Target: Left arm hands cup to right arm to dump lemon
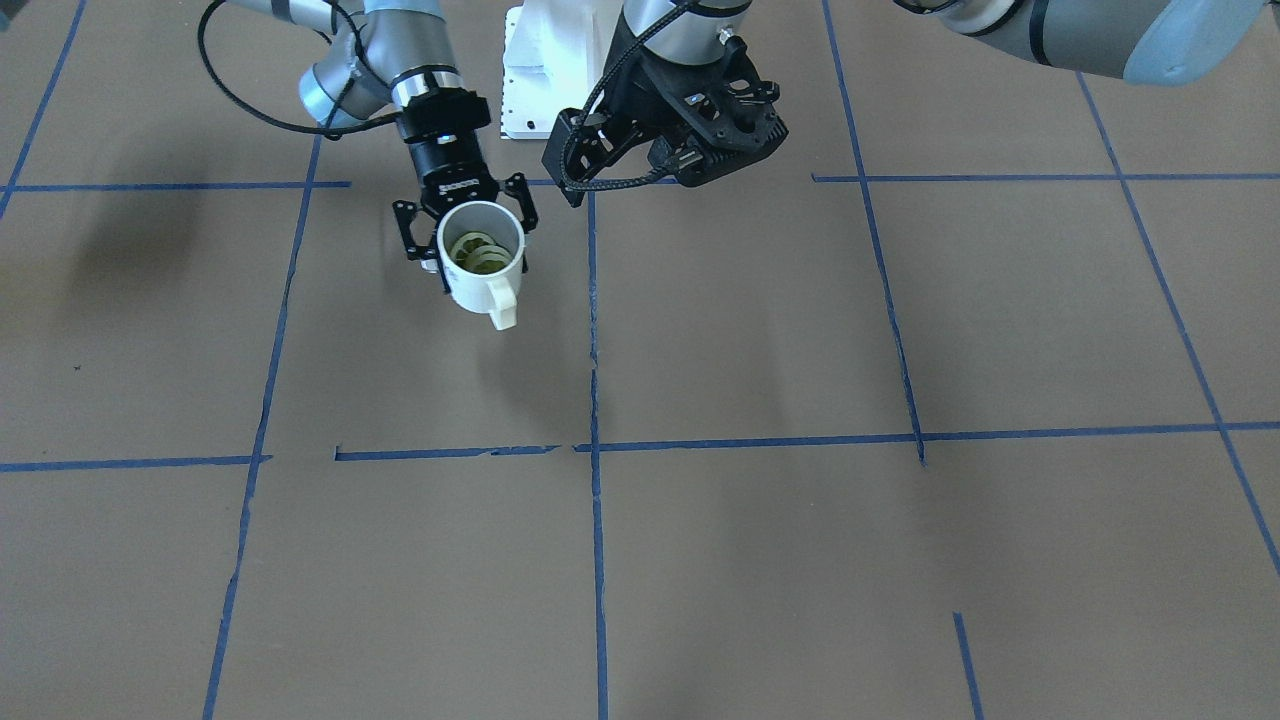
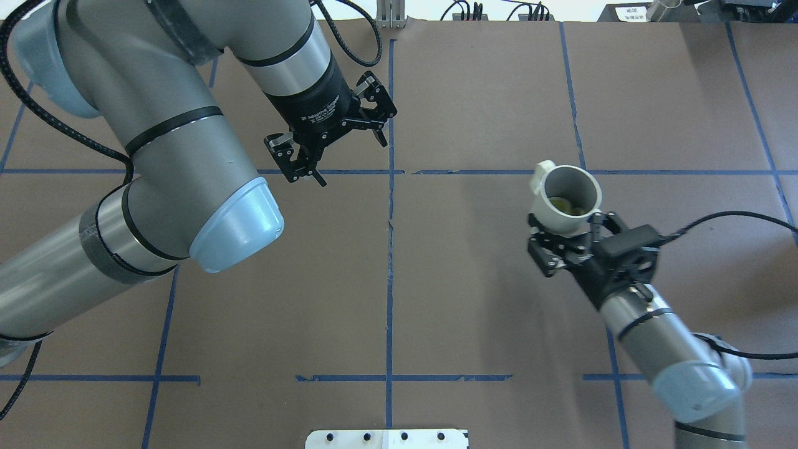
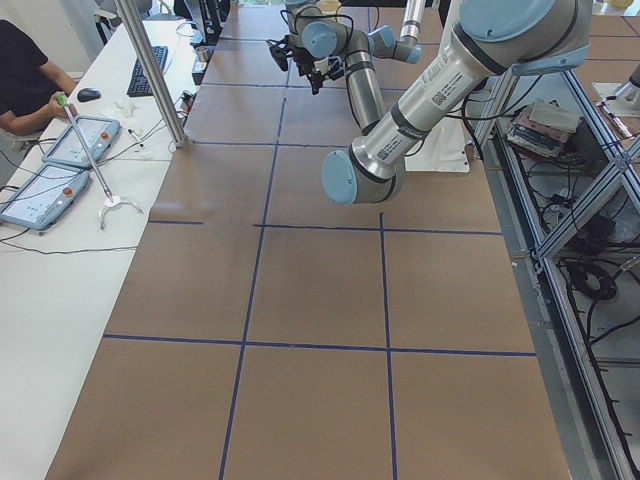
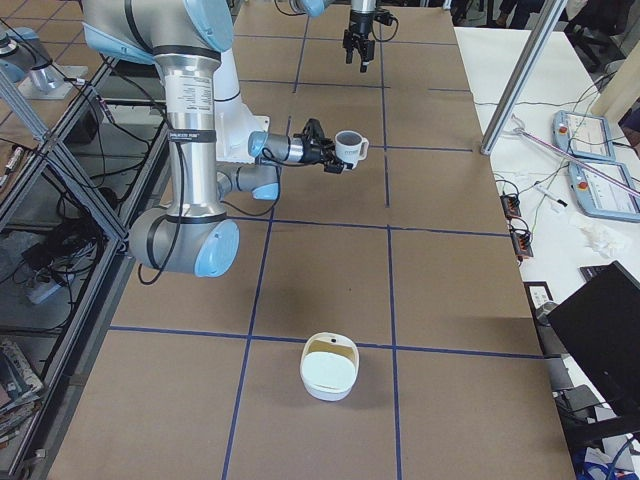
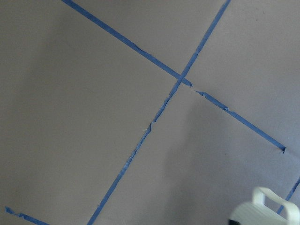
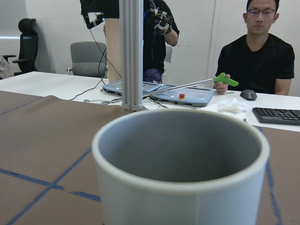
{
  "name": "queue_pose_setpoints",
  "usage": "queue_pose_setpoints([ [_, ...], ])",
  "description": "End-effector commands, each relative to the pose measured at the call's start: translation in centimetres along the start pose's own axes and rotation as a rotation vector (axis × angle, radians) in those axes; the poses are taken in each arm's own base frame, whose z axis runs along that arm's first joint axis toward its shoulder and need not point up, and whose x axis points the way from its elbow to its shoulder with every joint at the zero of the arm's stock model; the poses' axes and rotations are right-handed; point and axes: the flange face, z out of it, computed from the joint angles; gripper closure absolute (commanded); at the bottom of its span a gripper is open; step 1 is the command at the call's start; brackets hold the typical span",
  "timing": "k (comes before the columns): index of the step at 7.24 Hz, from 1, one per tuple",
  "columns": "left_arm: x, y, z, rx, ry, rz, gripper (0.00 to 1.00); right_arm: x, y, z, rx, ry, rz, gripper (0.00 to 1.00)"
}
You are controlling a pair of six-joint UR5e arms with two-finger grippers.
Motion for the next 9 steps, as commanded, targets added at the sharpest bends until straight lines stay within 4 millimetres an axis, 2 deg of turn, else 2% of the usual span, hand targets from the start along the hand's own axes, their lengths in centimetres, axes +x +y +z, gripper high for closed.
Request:
queue_pose_setpoints([
  [1,-1.3,-1.0,1.0,0.003,-0.003,0.000,0.00,16.2,-0.4,-8.2,0.020,-0.007,0.124,0.98],
  [2,-2.1,-1.8,1.7,0.013,0.000,0.000,0.00,22.5,0.6,-10.5,0.039,-0.004,0.145,1.00],
  [3,-2.7,-2.3,2.2,0.022,0.004,0.002,0.00,30.0,2.8,-13.2,0.083,-0.049,0.289,1.00],
  [4,-3.1,-2.5,2.5,0.023,-0.002,-0.003,0.00,37.0,4.7,-15.7,0.089,-0.069,0.333,1.00],
  [5,-3.1,-2.4,2.5,0.022,-0.002,-0.001,0.00,38.8,4.5,-16.2,0.092,-0.086,0.412,1.00],
  [6,-3.2,-2.4,2.6,0.021,-0.003,0.000,0.00,40.1,4.1,-17.1,0.079,-0.099,0.659,1.00],
  [7,-3.2,-2.4,2.6,0.021,-0.003,0.000,0.00,43.1,4.1,-18.1,0.060,-0.073,0.771,1.00],
  [9,-3.1,-2.3,2.5,0.020,0.000,0.000,0.00,45.8,3.7,-13.8,0.013,-0.123,0.998,1.00],
])
